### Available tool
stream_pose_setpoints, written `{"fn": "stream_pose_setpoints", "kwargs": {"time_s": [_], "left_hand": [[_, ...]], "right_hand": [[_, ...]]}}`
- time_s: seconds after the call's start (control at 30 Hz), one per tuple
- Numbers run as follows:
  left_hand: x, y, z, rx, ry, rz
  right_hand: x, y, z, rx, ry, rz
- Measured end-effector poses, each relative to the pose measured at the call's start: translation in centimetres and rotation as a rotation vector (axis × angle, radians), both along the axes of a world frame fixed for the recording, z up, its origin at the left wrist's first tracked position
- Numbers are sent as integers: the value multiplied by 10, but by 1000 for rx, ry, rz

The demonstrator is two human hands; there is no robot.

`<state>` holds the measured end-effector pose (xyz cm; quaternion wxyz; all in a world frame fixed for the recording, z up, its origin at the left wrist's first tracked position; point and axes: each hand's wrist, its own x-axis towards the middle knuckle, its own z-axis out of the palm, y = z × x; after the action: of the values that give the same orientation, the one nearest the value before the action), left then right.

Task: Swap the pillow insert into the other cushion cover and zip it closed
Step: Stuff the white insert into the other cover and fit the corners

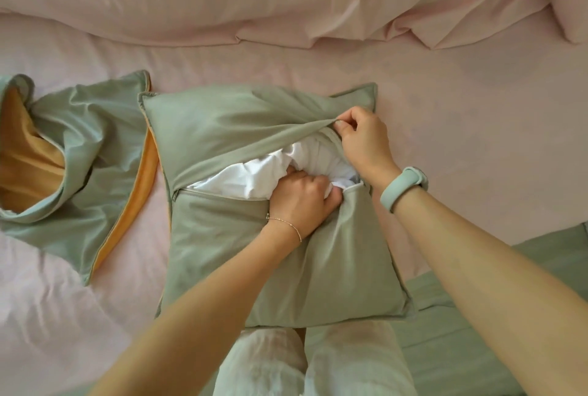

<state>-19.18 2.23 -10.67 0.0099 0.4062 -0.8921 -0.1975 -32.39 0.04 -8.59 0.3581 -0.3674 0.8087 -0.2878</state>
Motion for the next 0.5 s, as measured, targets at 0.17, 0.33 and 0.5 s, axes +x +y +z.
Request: {"fn": "stream_pose_setpoints", "kwargs": {"time_s": [0.17,0.33,0.5], "left_hand": [[42,0,41,-45,380,42],[120,-4,50,-247,344,221],[142,-1,35,-46,-22,125]], "right_hand": [[24,4,20,-43,341,270],[62,14,38,-271,340,546],[84,10,34,-320,598,645]]}}
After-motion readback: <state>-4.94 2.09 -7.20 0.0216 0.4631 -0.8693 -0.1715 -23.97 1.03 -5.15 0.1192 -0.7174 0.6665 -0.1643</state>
